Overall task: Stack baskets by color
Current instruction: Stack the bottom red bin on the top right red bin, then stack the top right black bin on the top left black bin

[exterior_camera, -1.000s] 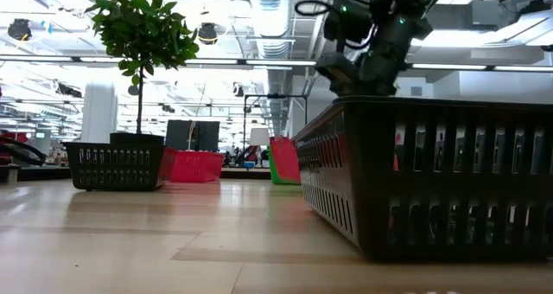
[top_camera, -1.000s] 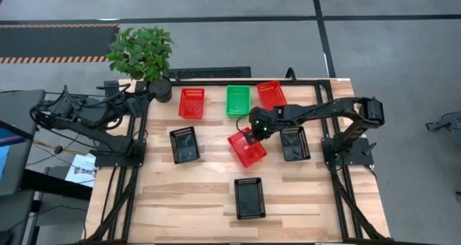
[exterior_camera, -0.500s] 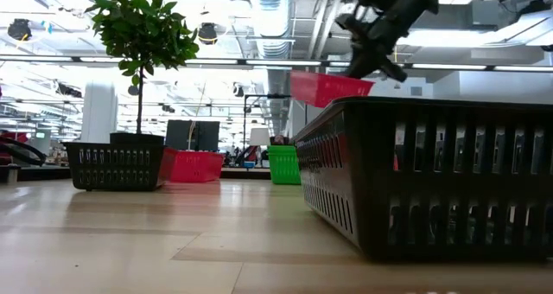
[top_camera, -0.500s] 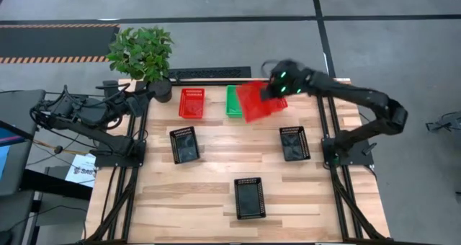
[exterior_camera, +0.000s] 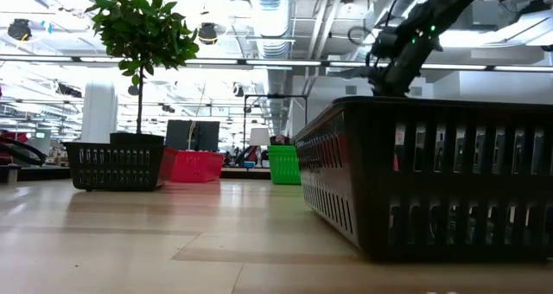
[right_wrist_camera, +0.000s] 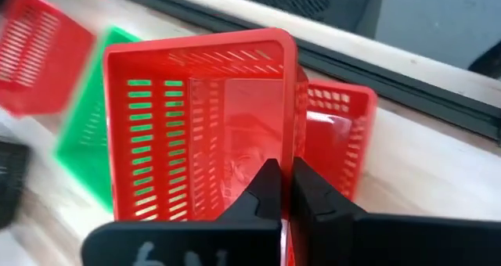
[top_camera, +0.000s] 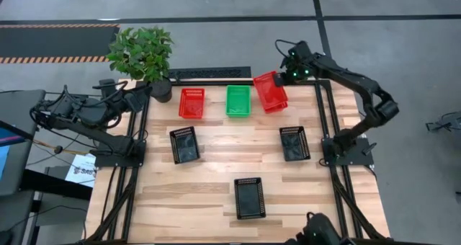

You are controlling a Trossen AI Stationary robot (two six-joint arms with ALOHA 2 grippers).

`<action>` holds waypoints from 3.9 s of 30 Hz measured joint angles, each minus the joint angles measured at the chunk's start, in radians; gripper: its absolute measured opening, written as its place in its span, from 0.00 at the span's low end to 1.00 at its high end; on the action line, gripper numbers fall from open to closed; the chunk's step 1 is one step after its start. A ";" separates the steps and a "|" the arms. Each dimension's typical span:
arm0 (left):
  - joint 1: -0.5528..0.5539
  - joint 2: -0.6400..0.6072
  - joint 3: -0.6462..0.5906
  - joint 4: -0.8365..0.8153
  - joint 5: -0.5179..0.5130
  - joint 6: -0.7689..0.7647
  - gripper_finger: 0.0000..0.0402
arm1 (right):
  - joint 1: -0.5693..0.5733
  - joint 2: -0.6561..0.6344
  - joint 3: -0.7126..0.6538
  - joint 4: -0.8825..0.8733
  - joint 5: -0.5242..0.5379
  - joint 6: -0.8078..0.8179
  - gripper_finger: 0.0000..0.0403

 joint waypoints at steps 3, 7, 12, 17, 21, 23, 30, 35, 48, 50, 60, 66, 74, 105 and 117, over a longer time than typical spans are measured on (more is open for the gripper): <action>0.000 0.000 0.000 -0.001 -0.007 -0.013 0.67 | -0.027 0.042 0.000 -0.001 -0.016 -0.045 0.04; 0.000 0.000 0.000 -0.001 -0.025 -0.025 0.67 | -0.055 0.082 0.000 0.008 -0.058 -0.066 0.04; 0.000 0.000 0.000 -0.001 -0.041 -0.031 0.67 | -0.057 0.130 0.000 0.003 -0.073 -0.066 0.04; 0.000 0.000 0.000 -0.001 -0.041 -0.031 0.67 | -0.047 0.168 0.000 0.002 -0.072 -0.066 0.06; 0.000 0.000 0.000 -0.001 -0.041 -0.034 0.67 | -0.050 0.181 0.000 0.006 -0.062 -0.066 0.05; 0.000 0.000 0.000 -0.001 -0.041 -0.034 0.67 | -0.050 0.190 0.000 0.001 -0.049 -0.050 0.05; 0.000 0.000 0.000 -0.001 -0.041 -0.034 0.67 | -0.048 0.189 -0.001 -0.002 0.001 0.054 0.06; 0.000 0.000 0.000 -0.001 -0.040 -0.034 0.67 | -0.043 0.189 -0.001 -0.001 0.017 0.135 0.06; 0.000 0.000 0.000 -0.001 -0.040 -0.020 0.67 | 0.019 0.188 -0.001 0.015 0.115 0.225 0.19; 0.000 0.000 0.000 -0.001 -0.040 -0.020 0.67 | 0.019 0.188 -0.001 0.014 0.115 0.231 0.24; 0.000 0.000 0.000 -0.001 -0.015 -0.020 0.67 | 0.016 0.066 0.000 -0.004 0.115 0.251 0.42; 0.000 0.000 0.000 -0.004 -0.009 -0.012 0.67 | 0.081 -0.104 0.002 -0.222 0.128 0.253 0.43; 0.000 0.000 0.000 -0.052 0.012 -0.015 0.67 | 0.345 -0.222 -0.071 -0.530 0.294 0.467 0.42; 0.000 -0.011 0.000 -0.105 0.015 0.015 0.67 | 0.735 -0.243 -0.446 -0.466 0.293 0.925 0.37; 0.000 -0.011 0.000 -0.105 0.033 0.024 0.67 | 0.738 -0.243 -0.467 -0.409 0.247 0.952 0.04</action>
